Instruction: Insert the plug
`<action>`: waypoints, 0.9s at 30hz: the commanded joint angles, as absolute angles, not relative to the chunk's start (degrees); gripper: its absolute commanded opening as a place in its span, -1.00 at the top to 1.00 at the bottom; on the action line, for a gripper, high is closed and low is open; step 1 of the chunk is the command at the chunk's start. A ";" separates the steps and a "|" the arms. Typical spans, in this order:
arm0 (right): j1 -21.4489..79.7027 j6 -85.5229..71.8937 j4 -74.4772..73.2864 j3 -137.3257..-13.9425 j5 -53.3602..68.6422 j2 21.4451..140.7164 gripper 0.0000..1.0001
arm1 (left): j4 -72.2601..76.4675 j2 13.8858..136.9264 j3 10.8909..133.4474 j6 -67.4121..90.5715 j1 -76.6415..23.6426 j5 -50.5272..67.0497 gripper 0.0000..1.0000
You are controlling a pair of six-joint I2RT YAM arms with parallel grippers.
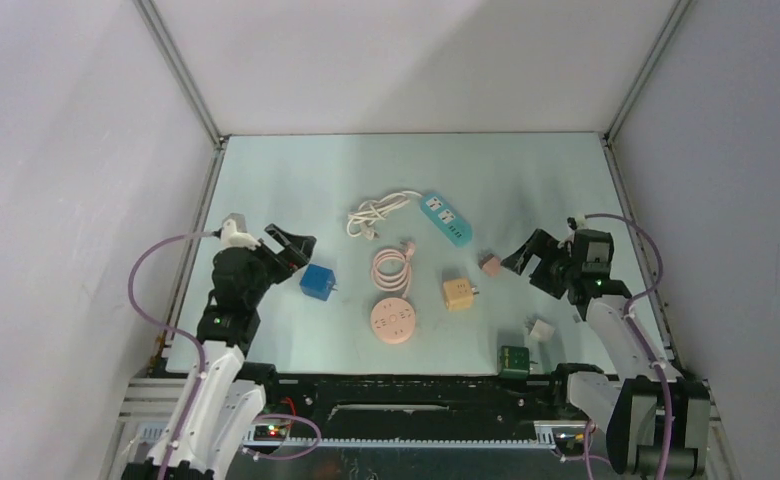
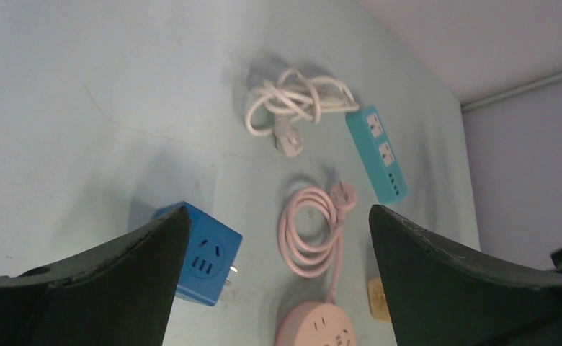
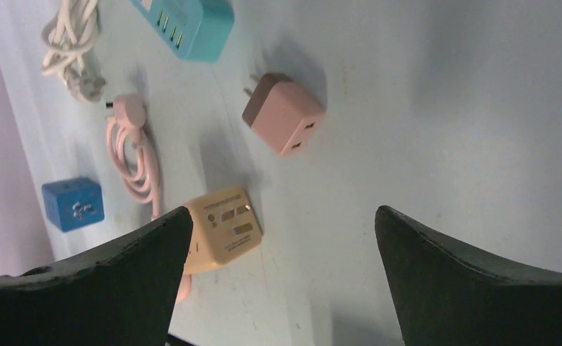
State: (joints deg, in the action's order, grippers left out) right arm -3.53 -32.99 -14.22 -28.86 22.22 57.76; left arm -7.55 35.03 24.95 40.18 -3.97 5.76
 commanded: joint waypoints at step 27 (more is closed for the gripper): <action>42.88 -25.74 -35.60 -57.94 -8.84 88.45 -0.70 | -10.96 38.06 33.40 40.81 -20.57 10.20 -0.96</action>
